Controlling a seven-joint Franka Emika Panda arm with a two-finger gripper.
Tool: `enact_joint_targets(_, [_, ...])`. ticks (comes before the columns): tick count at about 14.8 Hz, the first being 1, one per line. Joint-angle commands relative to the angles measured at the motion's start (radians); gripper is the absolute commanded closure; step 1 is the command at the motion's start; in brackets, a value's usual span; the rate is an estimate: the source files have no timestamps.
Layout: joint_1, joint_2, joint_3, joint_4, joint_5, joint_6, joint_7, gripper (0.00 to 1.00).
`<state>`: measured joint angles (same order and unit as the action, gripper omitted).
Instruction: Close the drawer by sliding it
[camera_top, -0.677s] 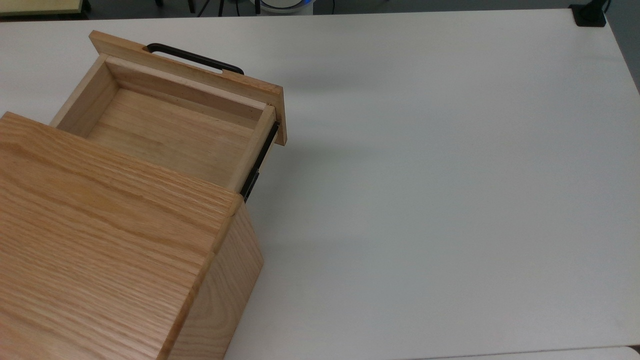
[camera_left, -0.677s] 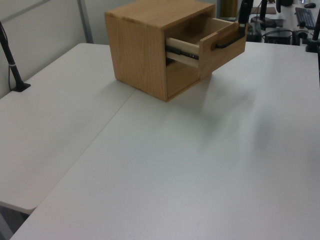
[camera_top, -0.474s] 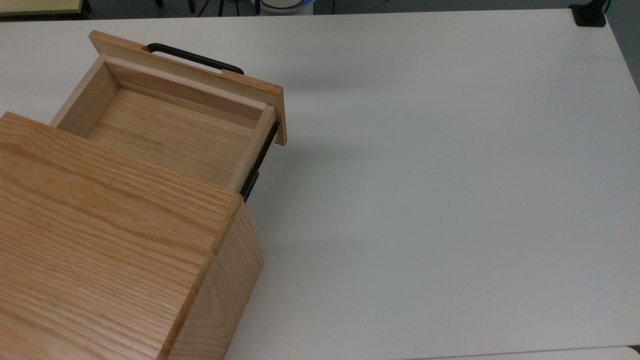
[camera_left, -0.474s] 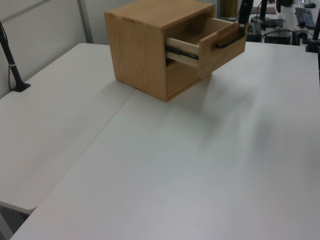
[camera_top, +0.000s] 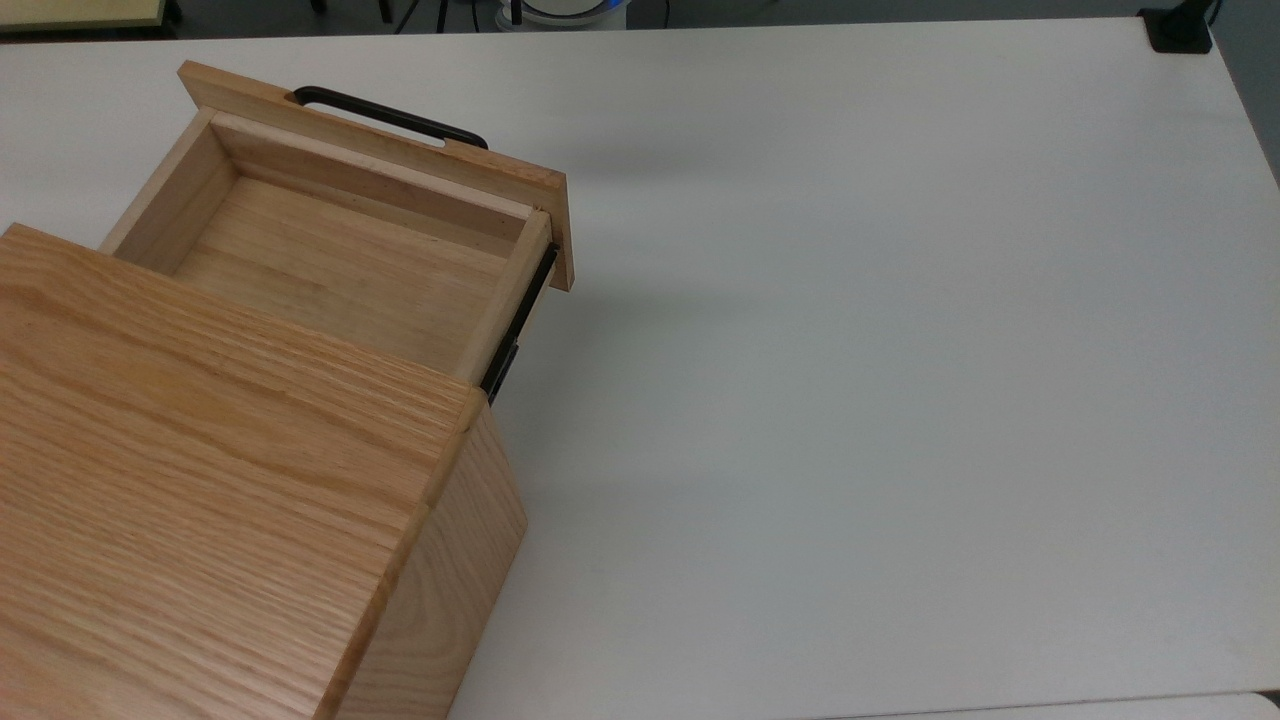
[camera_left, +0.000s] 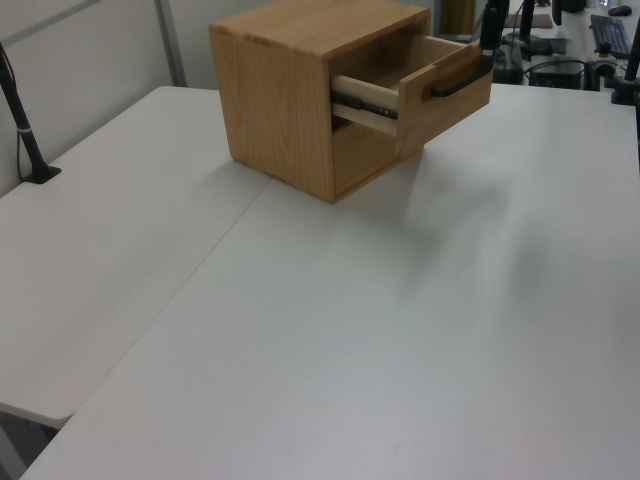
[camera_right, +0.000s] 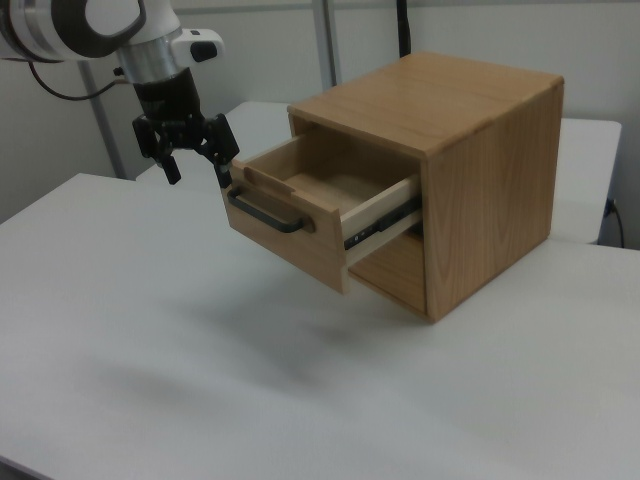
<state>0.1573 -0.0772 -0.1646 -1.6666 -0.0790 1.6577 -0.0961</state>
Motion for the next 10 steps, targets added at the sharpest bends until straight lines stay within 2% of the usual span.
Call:
enact_joint_targets(1, [0.004,0.004,-0.003,0.022,-0.002,-0.036,0.004,0.00])
enact_joint_targets(3, [0.001,-0.003,-0.003,0.024,-0.007,-0.059,-0.028,0.00])
enact_joint_targets(6, [-0.012,-0.015,-0.003,0.022,-0.013,-0.111,-0.179,0.00])
enact_joint_targets(8, [-0.012,-0.018,-0.003,0.022,-0.013,-0.154,-0.183,0.01])
enact_joint_targets(9, [-0.012,-0.019,-0.003,0.019,-0.013,-0.170,-0.150,0.08])
enact_joint_targets(10, [-0.013,-0.016,-0.003,0.016,-0.015,-0.167,-0.101,0.26])
